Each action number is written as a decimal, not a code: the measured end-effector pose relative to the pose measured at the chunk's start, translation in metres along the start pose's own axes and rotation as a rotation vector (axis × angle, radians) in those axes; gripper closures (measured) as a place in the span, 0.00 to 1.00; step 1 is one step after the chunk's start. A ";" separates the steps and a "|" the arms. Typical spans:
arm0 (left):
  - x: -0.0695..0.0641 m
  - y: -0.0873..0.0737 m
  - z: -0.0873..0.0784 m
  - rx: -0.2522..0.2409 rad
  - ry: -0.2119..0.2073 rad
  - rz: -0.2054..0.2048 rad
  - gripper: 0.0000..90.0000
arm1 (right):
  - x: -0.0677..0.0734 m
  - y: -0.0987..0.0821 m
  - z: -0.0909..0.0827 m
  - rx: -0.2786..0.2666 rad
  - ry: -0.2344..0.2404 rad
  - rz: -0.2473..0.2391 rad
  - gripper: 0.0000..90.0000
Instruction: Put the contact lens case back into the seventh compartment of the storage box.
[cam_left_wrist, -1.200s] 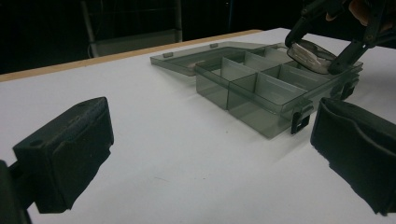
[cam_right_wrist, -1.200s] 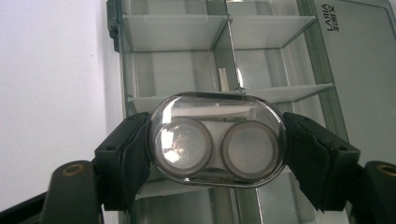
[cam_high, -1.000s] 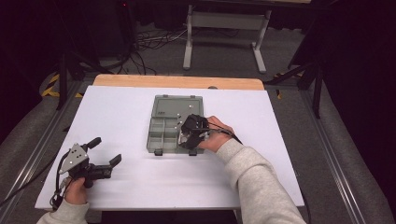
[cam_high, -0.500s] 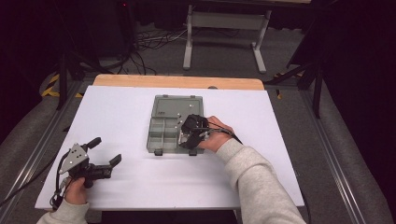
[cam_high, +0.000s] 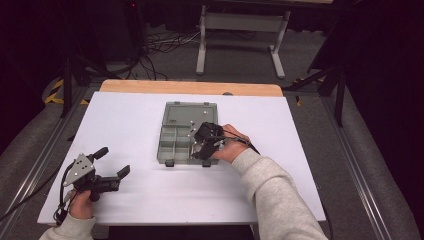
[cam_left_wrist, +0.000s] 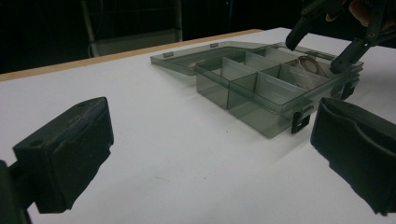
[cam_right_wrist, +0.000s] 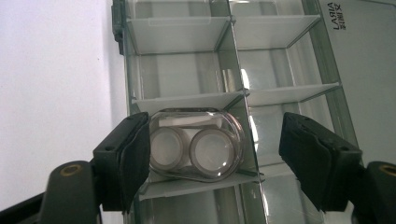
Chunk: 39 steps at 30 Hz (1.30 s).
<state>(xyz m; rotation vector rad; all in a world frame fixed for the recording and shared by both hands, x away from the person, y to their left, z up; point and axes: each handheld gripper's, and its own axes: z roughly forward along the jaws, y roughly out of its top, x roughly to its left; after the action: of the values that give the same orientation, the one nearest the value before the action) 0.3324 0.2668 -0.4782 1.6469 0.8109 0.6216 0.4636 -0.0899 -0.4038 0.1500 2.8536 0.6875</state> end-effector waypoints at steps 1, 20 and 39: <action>0.000 0.000 0.000 0.000 0.000 0.000 0.00 | 0.000 0.000 0.000 -0.003 0.000 0.000 0.29; 0.000 0.000 0.000 0.000 0.000 0.000 0.00 | 0.003 0.004 -0.039 -0.174 -0.042 0.093 0.05; 0.000 0.000 0.000 0.000 0.002 0.000 0.00 | 0.020 0.001 -0.068 -0.267 -0.070 0.094 0.02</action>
<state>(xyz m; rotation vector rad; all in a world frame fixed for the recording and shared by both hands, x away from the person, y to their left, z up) 0.3323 0.2667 -0.4781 1.6462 0.8120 0.6235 0.4294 -0.1160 -0.3471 0.2622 2.6699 1.0509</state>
